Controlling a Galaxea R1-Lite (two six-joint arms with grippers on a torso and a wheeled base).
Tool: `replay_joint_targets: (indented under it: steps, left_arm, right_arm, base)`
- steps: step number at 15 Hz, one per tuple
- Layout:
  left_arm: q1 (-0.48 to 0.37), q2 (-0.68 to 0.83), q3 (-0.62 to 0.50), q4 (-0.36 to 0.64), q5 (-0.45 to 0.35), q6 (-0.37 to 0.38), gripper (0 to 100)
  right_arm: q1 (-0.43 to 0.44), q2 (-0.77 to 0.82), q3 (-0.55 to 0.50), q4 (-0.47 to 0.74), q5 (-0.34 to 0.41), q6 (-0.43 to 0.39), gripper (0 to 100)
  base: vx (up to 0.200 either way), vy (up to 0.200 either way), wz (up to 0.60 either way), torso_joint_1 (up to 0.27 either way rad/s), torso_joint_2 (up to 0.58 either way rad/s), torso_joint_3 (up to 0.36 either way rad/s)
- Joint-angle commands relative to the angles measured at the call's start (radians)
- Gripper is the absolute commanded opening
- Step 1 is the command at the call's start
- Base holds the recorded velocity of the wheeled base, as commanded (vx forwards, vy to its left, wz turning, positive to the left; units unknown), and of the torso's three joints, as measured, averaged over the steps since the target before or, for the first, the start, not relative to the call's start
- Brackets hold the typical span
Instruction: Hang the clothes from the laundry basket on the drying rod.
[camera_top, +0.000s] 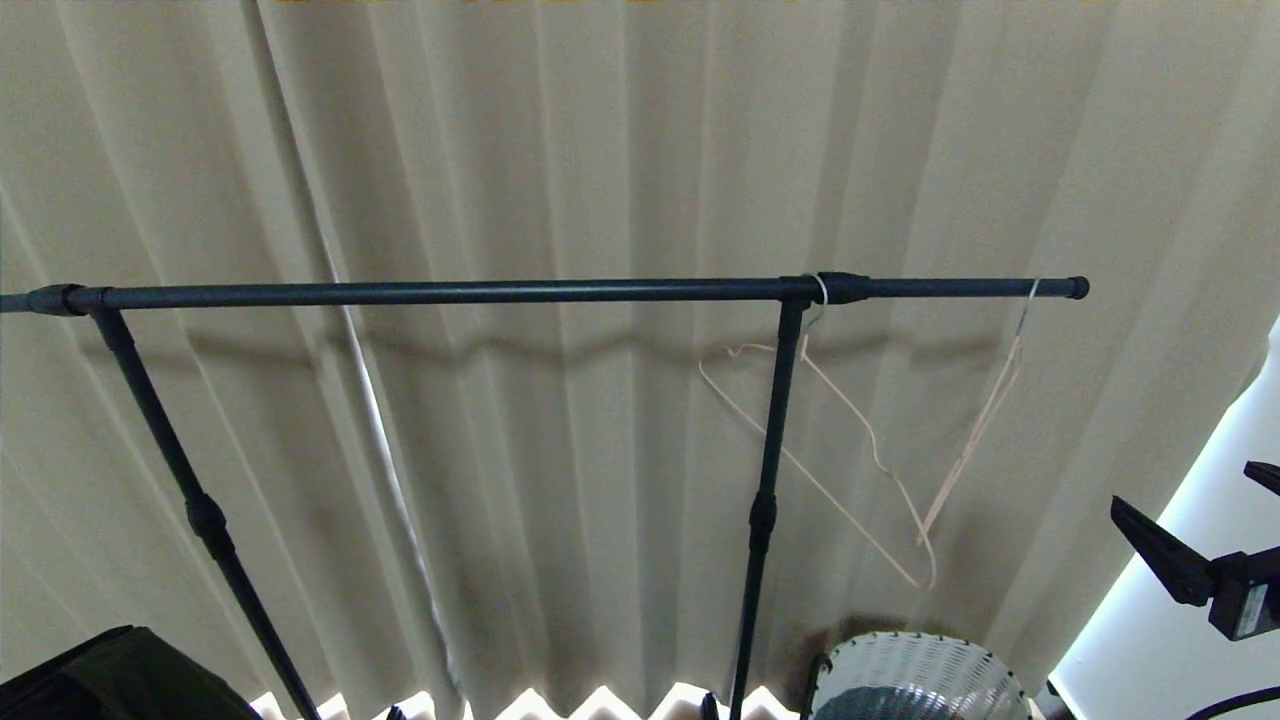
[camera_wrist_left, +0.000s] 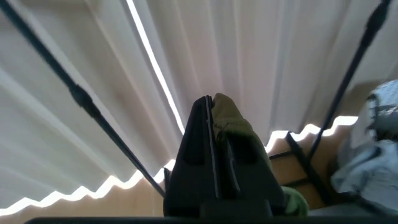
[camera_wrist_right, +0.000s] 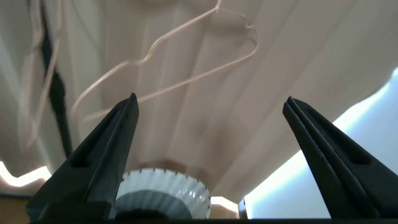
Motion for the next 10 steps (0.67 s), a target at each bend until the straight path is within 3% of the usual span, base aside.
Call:
replay_joint_targets:
  steps: [1,6,10]
  left_arm:
    - [0.0,-0.012,0.01,-0.001,0.0,0.01,0]
    - [0.001,-0.037,0.024,0.0,0.002,0.011,0]
    - [-0.003,-0.058,0.027,-0.001,-0.001,0.031,0]
  right_arm:
    - [0.0,0.002,0.0,0.0,-0.001,-0.001,100]
    - [0.005,-0.009,0.027,0.0,0.001,0.001,100]
    - [0.005,0.102,-0.116,0.018,0.005,-0.004,100]
  base:
    - [0.0,0.0,0.0,0.0,0.0,0.0]
    - [0.0,0.0,0.0,0.0,0.0,0.0]
    - [0.0,0.0,0.0,0.0,0.0,0.0]
